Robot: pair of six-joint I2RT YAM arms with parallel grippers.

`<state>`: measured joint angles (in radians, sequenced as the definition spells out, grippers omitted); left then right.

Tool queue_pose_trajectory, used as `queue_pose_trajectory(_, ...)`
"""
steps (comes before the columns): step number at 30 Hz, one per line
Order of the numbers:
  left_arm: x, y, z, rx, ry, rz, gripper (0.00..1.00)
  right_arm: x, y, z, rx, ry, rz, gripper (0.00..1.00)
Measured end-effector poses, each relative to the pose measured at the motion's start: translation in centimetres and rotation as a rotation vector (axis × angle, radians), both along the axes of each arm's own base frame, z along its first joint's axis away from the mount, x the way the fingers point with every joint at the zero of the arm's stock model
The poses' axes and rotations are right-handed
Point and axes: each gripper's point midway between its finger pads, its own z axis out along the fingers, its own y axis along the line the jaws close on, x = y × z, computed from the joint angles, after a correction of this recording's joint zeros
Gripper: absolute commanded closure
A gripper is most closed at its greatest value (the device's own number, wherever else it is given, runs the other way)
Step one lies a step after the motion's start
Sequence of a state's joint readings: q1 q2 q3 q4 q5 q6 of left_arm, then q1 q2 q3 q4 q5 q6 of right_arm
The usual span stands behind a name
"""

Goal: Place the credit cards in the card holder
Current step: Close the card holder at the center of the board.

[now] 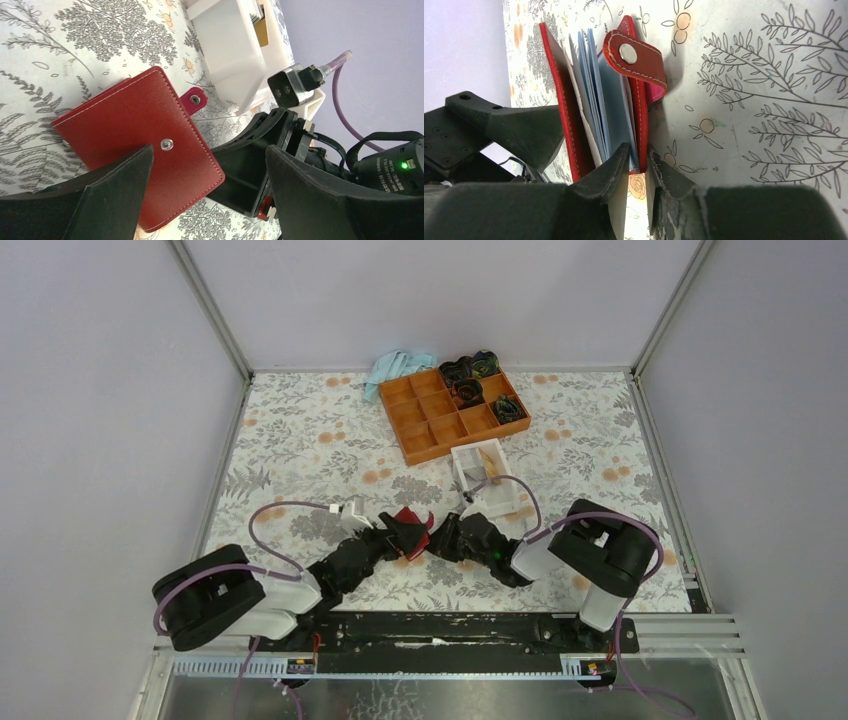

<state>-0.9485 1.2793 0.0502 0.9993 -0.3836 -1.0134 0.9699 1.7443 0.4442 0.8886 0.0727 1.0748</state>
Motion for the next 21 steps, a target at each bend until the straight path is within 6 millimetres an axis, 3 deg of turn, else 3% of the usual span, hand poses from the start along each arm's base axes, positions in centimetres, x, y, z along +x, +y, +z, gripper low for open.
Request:
queue_pose_trajectory(9,0.8,-1.9,0.4,-0.001,0.004,-0.025,0.11,-0.4,0.0,0.2,-0.026,-0.019,0.007,0.67)
queue_pose_trajectory(21,0.6,-1.8,-0.7,0.025,0.037,-0.026,0.11,-0.3,-1.2,0.4,-0.088,-0.051,-0.005,0.62)
